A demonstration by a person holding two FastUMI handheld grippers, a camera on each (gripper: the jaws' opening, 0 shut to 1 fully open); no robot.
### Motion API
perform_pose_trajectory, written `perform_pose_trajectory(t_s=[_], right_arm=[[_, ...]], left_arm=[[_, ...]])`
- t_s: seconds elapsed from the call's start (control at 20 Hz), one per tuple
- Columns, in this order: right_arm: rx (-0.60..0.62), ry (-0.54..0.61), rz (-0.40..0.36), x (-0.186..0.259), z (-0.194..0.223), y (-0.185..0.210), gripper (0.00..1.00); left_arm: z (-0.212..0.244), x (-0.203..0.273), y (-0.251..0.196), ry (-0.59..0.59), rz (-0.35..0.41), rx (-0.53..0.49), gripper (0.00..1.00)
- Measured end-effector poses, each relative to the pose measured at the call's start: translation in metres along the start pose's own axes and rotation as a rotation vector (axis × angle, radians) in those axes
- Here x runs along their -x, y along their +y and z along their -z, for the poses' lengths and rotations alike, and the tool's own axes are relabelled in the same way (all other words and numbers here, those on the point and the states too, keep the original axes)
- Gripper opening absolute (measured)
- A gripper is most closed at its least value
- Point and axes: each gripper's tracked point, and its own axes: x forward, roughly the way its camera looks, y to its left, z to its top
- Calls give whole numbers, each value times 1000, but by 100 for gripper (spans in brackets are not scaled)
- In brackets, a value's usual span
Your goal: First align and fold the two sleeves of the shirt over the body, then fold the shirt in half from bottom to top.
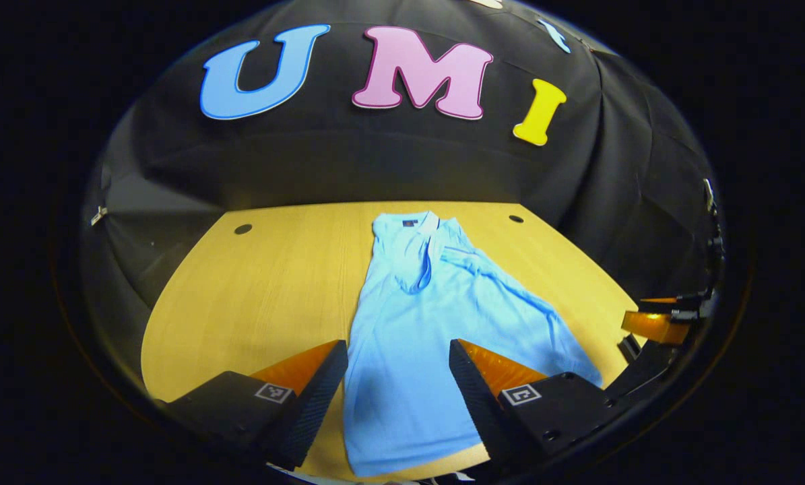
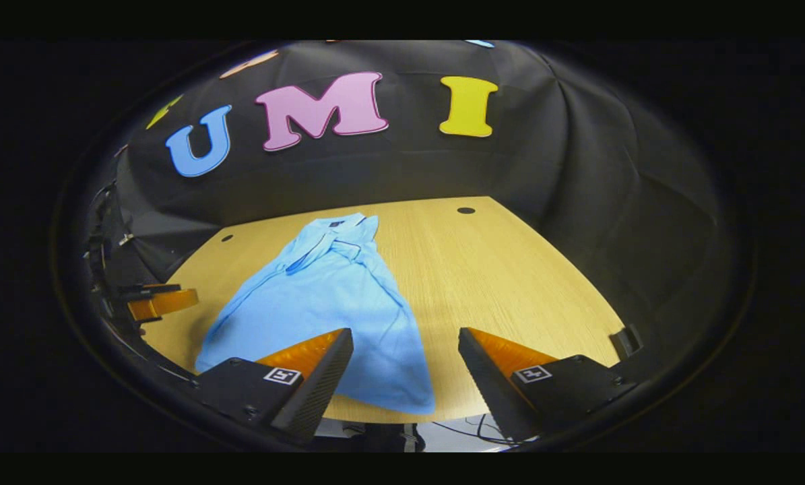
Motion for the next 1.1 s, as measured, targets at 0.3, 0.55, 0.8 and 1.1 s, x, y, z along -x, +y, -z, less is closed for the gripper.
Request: perform_pose_trajectory(t_s=[0.3,0.55,0.8,1.1], right_arm=[[59,124,35,-17,60,-7,98],[71,183,20,-40,79,10,98],[58,266,29,-64,103,10,98],[71,269,9,-66,105,13,99]], left_arm=[[85,14,18,104,-72,3,97],[125,-1,18,181,-82,27,97],[134,-13,20,219,-109,7,97],[136,-11,13,248,-112,-4,96]])
